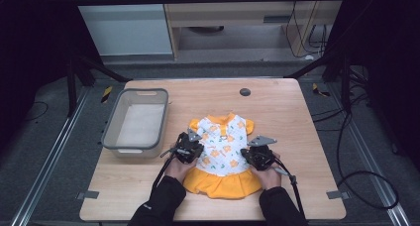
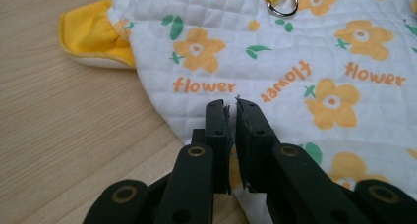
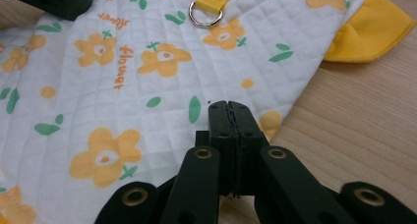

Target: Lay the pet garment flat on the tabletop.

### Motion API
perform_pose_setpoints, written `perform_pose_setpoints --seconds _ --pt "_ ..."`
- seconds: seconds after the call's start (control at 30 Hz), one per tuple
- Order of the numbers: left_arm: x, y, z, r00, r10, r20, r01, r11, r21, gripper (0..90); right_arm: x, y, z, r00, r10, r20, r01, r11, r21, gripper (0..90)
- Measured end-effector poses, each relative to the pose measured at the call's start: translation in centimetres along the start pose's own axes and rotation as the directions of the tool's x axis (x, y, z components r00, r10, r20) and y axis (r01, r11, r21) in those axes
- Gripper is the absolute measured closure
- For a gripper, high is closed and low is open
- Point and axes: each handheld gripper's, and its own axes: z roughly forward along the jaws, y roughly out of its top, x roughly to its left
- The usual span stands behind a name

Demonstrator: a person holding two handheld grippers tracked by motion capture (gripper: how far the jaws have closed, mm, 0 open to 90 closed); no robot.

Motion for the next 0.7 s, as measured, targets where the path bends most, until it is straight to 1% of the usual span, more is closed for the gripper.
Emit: perform_pose_setpoints --seconds 0.03,0.1,0.17,0.2,0.23,0.27,0.3,0.4,0.47,0.53,0.63,0.67,0.7 --pt "0.0 0.0 0.0 1.0000 0.005 -0.002 -0.005 1.0000 0.002 82.6 0.0 0.0 0.0 1.0000 -0.005 0.001 0.005 1.000 -0.001 89.8" --pt "0.0 0.0 -0.2 0.9999 0.000 -0.014 0.000 1.0000 0.005 77.1 0.1 0.0 -0.1 0.9999 -0.009 0.006 0.009 1.000 0.003 89.9" --pt "0.1 0.0 -0.4 0.9999 -0.003 -0.014 0.003 1.0000 0.005 73.0 0.2 0.0 -0.3 0.9999 -0.001 0.012 0.001 1.000 -0.002 89.9" --pt "0.3 0.0 -0.9 0.9995 -0.032 0.006 0.033 0.9992 -0.021 71.2 0.1 0.0 -0.6 0.9999 0.010 0.007 -0.009 1.000 -0.019 89.9" --pt "0.4 0.1 -1.3 0.9989 -0.041 0.020 0.042 0.9986 -0.033 69.8 0.1 0.0 -0.7 0.9999 0.011 0.003 -0.011 0.999 -0.030 90.0" --pt "0.4 0.1 -1.8 0.9991 -0.036 0.023 0.037 0.9982 -0.047 69.0 0.1 0.1 -1.0 0.9998 0.021 0.003 -0.020 0.999 -0.043 89.9" --pt "0.4 0.1 -2.5 0.9994 -0.023 0.025 0.024 0.9977 -0.063 68.0 0.0 0.3 -1.3 0.9997 0.023 0.001 -0.023 0.998 -0.060 90.0" --pt "0.3 -0.1 -4.3 0.9992 -0.008 0.038 0.011 0.9956 -0.093 63.3 -0.3 0.7 -2.5 0.9995 0.032 -0.005 -0.032 0.994 -0.101 89.9" --pt "0.4 -0.6 -5.7 0.9987 0.001 0.050 0.005 0.9931 -0.117 60.7 -0.5 0.9 -3.4 0.9988 0.049 -0.009 -0.049 0.991 -0.122 89.8" --pt "0.6 -1.4 -6.9 0.9981 -0.007 0.061 0.015 0.9917 -0.128 58.7 -0.7 0.9 -4.3 0.9986 0.051 -0.011 -0.052 0.989 -0.140 89.7" --pt "0.8 -2.9 -8.7 0.9976 -0.002 0.069 0.011 0.9905 -0.137 56.3 -1.1 0.6 -5.7 0.9993 0.038 0.002 -0.037 0.987 -0.159 87.3" --pt "0.9 -3.4 -9.1 0.9976 0.001 0.070 0.009 0.9899 -0.141 55.4 -1.3 0.4 -6.1 0.9992 0.040 0.003 -0.039 0.986 -0.164 85.9" --pt "0.9 -3.4 -9.1 0.9976 0.001 0.070 0.009 0.9899 -0.141 54.5 -1.5 0.2 -6.6 0.9991 0.043 0.005 -0.042 0.985 -0.169 84.5"
